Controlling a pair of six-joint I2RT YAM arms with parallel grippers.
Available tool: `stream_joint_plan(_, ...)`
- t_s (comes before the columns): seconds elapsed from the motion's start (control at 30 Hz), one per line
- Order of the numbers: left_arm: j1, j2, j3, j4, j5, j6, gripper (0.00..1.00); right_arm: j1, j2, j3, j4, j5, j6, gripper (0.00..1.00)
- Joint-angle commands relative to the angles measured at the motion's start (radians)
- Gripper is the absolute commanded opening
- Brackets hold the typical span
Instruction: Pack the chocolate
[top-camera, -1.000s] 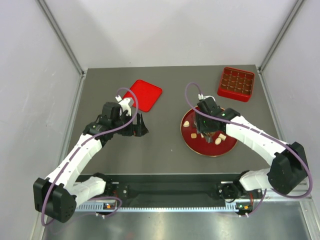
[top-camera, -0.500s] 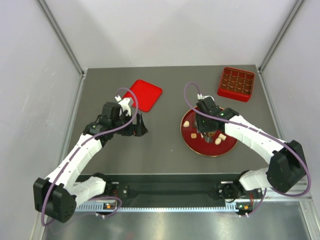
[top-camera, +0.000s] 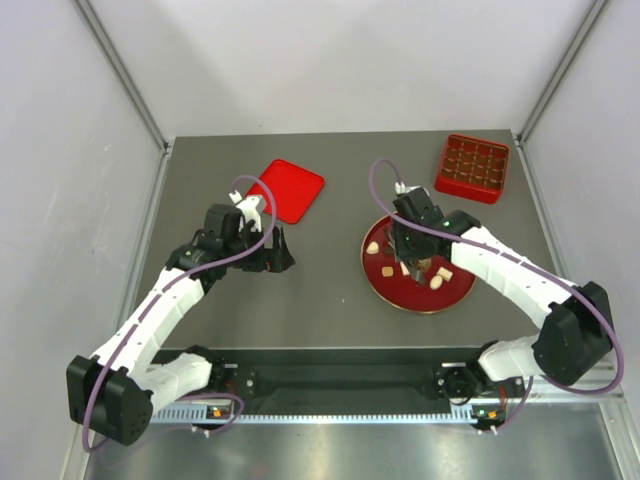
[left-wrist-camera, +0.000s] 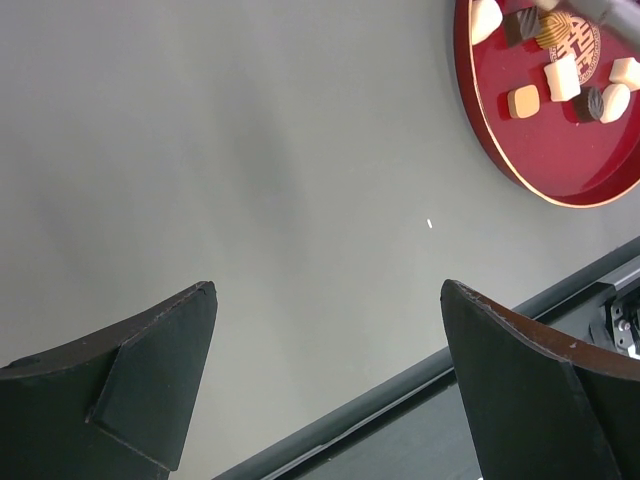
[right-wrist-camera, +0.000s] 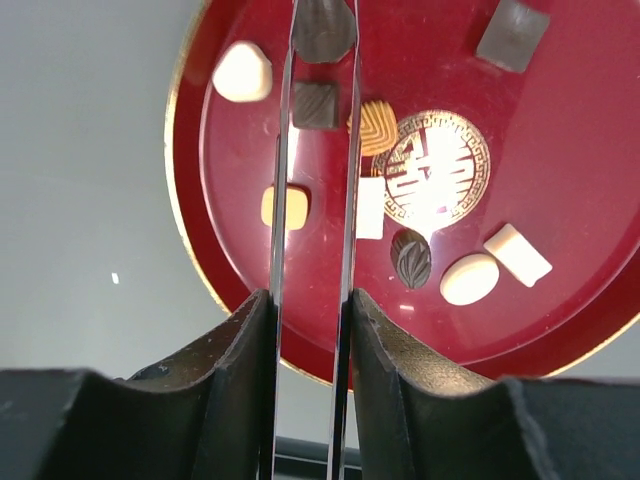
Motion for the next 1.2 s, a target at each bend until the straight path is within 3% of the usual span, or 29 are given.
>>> stream_joint_plan(0.0, -0.003, -0.016, -0.003, -0.017, -0.001, 0.018, 0.99, -0.018, -0.025, 0.097, -0.029, 0.02, 0.0, 0.28)
stream_joint_plan(0.3, -0.004, -0.019, -0.006, -0.017, 0.019, 0.016, 0.99, -0.079, -0.036, 0.235, -0.142, 0.063, -0.02, 0.27)
stream_joint_plan(0.57, -0.011, -0.026, -0.008, -0.017, 0.031, 0.016, 0.99, -0.28, 0.007, 0.414, -0.152, 0.023, -0.061, 0.26)
stream_joint_plan(0.87, -0.038, -0.036, -0.014, -0.017, 0.017, 0.013, 0.99, -0.545, 0.206, 0.623, -0.121, 0.034, -0.115, 0.25)
stream_joint_plan(1.17, -0.04, -0.056, -0.019, -0.012, -0.009, 0.009, 0.99, -0.648, 0.404, 0.778, -0.074, 0.114, -0.189, 0.25)
